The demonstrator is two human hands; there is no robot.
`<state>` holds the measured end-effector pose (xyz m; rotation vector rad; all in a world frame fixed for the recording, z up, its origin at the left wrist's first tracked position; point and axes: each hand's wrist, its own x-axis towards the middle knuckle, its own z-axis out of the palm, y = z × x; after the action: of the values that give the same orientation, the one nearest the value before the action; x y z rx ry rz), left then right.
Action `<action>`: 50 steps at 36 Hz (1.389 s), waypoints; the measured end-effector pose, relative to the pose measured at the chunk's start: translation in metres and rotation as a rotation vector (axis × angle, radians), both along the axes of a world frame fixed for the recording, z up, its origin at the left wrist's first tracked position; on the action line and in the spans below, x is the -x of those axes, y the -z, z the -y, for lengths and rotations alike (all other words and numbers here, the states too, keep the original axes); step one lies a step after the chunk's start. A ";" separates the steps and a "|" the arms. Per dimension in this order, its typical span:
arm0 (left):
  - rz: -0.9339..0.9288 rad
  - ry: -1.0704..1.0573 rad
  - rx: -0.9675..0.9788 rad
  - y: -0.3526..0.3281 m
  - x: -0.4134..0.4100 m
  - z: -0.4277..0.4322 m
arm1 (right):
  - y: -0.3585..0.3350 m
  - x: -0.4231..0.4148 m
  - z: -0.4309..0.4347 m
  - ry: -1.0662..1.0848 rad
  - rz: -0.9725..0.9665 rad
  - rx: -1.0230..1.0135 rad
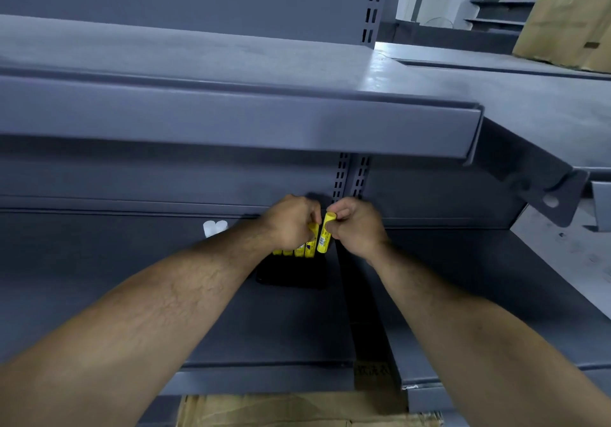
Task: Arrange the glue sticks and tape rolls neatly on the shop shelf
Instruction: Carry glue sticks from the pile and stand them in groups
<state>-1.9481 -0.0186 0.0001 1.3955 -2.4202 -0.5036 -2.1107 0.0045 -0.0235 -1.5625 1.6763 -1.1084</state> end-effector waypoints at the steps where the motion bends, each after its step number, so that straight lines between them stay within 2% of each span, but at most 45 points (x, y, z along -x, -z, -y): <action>1: 0.000 -0.001 0.002 0.000 0.000 0.000 | 0.000 -0.001 -0.001 -0.005 -0.009 -0.005; 27: 0.084 -0.059 -0.002 -0.006 0.006 -0.001 | -0.007 -0.003 -0.010 -0.144 -0.379 0.038; 50: 0.040 -0.065 -0.067 -0.004 0.003 0.002 | -0.001 -0.004 -0.015 -0.088 -0.396 0.049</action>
<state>-1.9515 -0.0201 0.0045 1.5201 -2.4005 -0.5502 -2.1066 0.0198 -0.0224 -1.9663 1.8165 -0.8384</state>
